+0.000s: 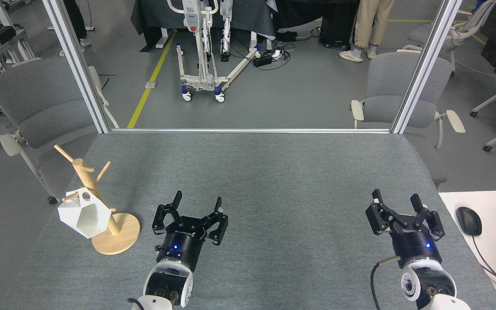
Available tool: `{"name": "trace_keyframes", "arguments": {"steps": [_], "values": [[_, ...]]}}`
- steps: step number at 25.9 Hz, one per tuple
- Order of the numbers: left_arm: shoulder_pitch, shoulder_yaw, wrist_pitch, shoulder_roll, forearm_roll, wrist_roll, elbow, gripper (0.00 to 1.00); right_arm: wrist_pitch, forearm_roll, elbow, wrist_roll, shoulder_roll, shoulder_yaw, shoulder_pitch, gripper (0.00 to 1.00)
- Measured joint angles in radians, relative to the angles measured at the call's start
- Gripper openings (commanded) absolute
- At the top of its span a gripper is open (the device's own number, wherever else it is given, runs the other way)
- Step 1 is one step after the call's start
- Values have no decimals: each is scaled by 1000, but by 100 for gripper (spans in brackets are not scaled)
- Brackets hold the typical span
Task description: Hang cup on storage rack
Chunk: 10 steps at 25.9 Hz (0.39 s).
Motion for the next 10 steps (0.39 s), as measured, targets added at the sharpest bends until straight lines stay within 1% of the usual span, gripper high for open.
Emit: {"name": "trace_keyframes", "arguments": {"steps": [10], "values": [[3,8,2,1,30,-6,3,98,-8,-9,6,5,14,0,-6,99]]}}
